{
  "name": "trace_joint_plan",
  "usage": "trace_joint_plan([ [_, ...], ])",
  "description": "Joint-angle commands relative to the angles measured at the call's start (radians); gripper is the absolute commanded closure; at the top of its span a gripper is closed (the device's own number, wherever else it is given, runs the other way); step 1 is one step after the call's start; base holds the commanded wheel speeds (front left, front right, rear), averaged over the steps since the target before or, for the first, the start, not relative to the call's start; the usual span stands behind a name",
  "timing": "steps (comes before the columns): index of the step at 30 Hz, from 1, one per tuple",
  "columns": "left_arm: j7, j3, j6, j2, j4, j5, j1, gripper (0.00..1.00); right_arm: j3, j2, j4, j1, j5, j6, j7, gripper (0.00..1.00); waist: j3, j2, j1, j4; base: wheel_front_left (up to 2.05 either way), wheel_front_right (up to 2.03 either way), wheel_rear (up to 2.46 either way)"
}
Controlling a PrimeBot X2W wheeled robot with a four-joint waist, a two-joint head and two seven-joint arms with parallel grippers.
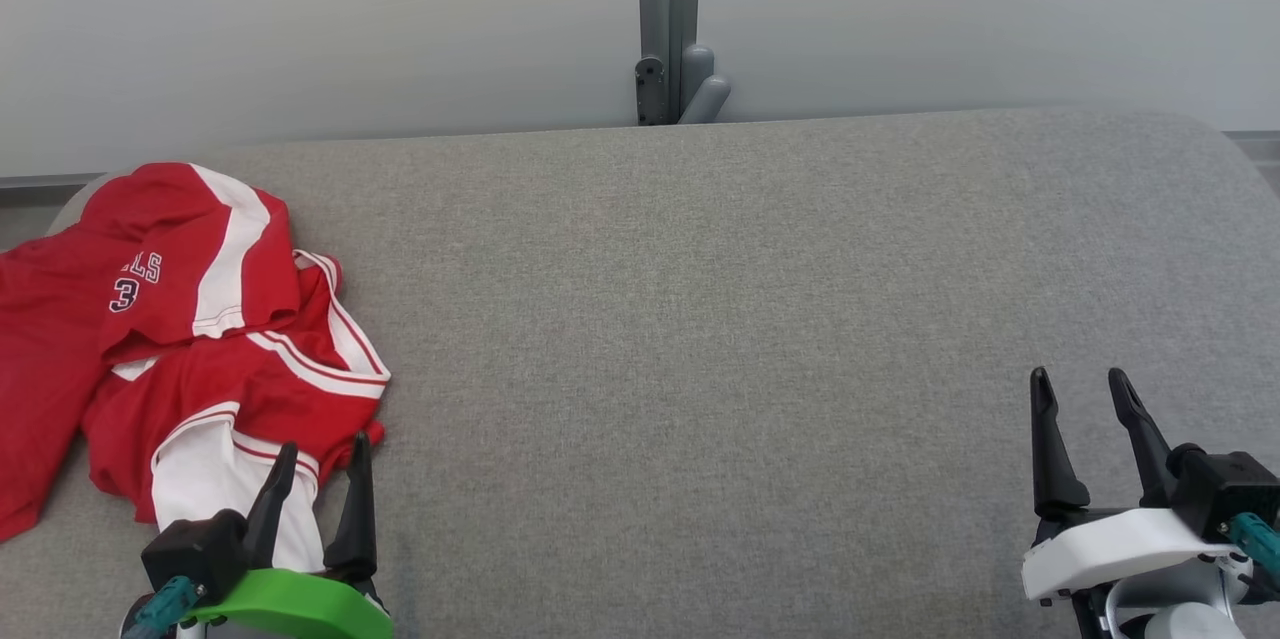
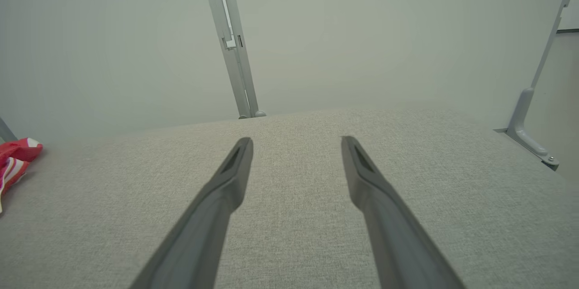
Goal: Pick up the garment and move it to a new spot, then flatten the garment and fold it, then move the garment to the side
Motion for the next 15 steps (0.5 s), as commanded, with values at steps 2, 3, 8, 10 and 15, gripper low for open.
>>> trace_joint_plan([
  [2,-0.01,-0.002,-0.002,0.01,0.0,0.027,-0.005,0.0,-0.001,-0.004,0.002,0.011,-0.028,0.0,-0.011,0.0,-0.001,0.0,0.0,0.001,0.0,0.0,0.0],
  [3,-0.011,-0.003,-0.002,0.01,0.0,0.033,-0.005,0.0,0.0,-0.004,0.005,0.012,-0.036,0.0,-0.013,0.0,-0.001,0.0,0.0,0.002,0.0,0.0,0.0],
  [8,-0.021,-0.008,-0.002,0.014,0.002,0.065,-0.008,0.0,0.001,-0.005,0.014,0.012,-0.07,0.0,-0.022,0.0,-0.002,0.0,0.0,0.005,0.0,0.0,0.0],
  [10,-0.025,-0.005,-0.003,0.01,0.004,0.072,-0.007,0.0,-0.001,-0.005,0.019,0.013,-0.077,0.0,-0.025,0.0,-0.004,0.0,0.0,0.007,0.0,0.0,0.0],
  [15,-0.034,-0.006,-0.003,0.01,0.009,0.079,-0.003,0.0,0.003,-0.005,0.037,0.021,-0.056,0.0,-0.034,0.0,-0.008,0.0,0.0,0.01,0.0,0.0,0.0],
])
